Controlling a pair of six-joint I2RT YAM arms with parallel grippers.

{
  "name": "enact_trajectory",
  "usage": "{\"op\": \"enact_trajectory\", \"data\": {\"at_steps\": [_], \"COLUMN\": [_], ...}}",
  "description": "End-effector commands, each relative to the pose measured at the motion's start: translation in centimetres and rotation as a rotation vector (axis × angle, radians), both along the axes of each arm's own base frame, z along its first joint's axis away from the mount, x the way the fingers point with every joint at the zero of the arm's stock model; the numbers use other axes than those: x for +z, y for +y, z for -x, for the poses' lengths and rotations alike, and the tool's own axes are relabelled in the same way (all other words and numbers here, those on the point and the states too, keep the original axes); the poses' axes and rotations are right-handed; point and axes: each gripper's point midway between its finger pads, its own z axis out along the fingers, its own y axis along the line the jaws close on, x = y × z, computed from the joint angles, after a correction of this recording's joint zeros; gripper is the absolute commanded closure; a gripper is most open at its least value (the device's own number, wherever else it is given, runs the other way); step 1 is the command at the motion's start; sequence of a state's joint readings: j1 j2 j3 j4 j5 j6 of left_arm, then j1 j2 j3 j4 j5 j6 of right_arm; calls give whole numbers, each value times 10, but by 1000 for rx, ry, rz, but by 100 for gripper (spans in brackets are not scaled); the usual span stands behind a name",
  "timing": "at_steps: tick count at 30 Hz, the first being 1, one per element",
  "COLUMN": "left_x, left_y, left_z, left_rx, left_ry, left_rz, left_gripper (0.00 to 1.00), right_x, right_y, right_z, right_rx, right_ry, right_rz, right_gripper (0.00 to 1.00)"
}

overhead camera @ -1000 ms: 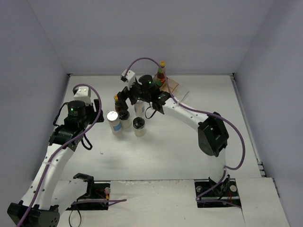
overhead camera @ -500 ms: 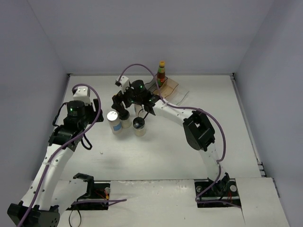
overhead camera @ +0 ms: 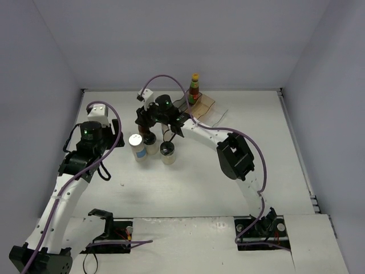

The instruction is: Organize the condiment bottles

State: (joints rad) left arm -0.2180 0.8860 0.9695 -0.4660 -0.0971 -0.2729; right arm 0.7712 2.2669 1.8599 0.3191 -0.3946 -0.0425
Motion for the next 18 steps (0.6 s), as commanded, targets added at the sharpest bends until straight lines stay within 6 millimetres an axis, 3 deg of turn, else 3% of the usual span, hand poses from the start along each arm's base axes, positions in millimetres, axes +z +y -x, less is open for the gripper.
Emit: {"op": "enact_trajectory", "data": {"at_steps": [1,6,10,14,18], "left_x": [24,22,23,21,21], "left_y": [1,1,2,1,0], "left_z": [-9,-9,-9,-10,-10], "left_rx": [9,9,12,8,4], "left_ry": [-89,-84,-86,-81,-79], "left_rz": [20,19,19,20,23], "left_gripper": [34,34,34,34,34], "right_x": [99,159,220,253,268], "right_y": [6,-5,-23,-48,-79], "right_z": [-20,-42,-55,-68,-87], "right_rx": [-36,-110,-173,-240,-329], "right_ry": [-200,-343,-465,-537,-581], "right_rz": [-159,-212,-268,-292,-286], "right_gripper": [100,100,100,100,100]}}
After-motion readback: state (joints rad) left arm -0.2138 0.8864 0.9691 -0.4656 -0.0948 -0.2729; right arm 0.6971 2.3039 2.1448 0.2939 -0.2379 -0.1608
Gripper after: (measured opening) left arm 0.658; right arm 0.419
